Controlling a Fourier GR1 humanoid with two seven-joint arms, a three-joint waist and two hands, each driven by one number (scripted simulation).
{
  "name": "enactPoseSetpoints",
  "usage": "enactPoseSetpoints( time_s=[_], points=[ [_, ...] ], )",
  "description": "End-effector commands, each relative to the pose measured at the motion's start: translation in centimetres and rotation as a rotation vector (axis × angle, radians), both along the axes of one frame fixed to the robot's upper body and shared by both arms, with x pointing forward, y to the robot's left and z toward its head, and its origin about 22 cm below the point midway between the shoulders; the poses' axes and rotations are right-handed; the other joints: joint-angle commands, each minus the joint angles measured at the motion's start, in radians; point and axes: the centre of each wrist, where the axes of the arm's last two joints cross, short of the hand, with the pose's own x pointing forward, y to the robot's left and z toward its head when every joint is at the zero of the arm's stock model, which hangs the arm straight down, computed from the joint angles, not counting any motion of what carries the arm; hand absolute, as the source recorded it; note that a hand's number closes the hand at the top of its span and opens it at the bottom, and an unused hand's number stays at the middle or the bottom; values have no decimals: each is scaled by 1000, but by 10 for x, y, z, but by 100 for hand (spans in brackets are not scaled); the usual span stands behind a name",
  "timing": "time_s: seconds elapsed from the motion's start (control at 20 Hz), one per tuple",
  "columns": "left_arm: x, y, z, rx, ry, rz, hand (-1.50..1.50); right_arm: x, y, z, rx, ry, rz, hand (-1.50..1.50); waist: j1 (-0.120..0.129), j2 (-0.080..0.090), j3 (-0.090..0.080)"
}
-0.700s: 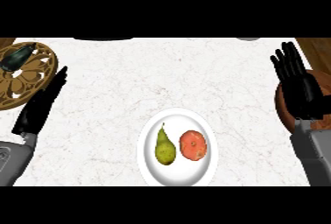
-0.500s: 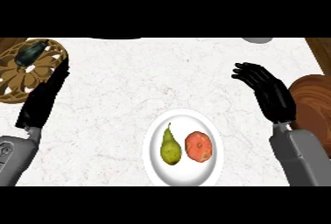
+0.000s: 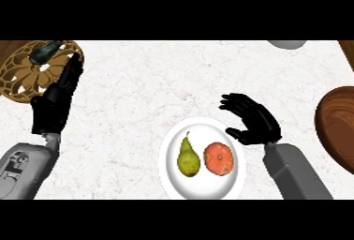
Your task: Pick the pear from the plate and place it in the bowl
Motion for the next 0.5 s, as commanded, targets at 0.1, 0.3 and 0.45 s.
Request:
enactPoseSetpoints(
  time_s=[0.1, 0.3, 0.45],
  points=[
    [-1, -13, -4, -10, -24, 30, 0, 28, -15, 10, -68, -153, 237, -150, -21, -5, -2],
    [-6, -9, 0, -19, 10, 45, 0, 56, -36, 50, -234, -223, 377, -150, -26, -11, -3],
    [-5, -13, 12, -8, -7, 44, 0, 71, -10, 75, -396, -291, 475, -150, -26, -15, -4]
  ],
)
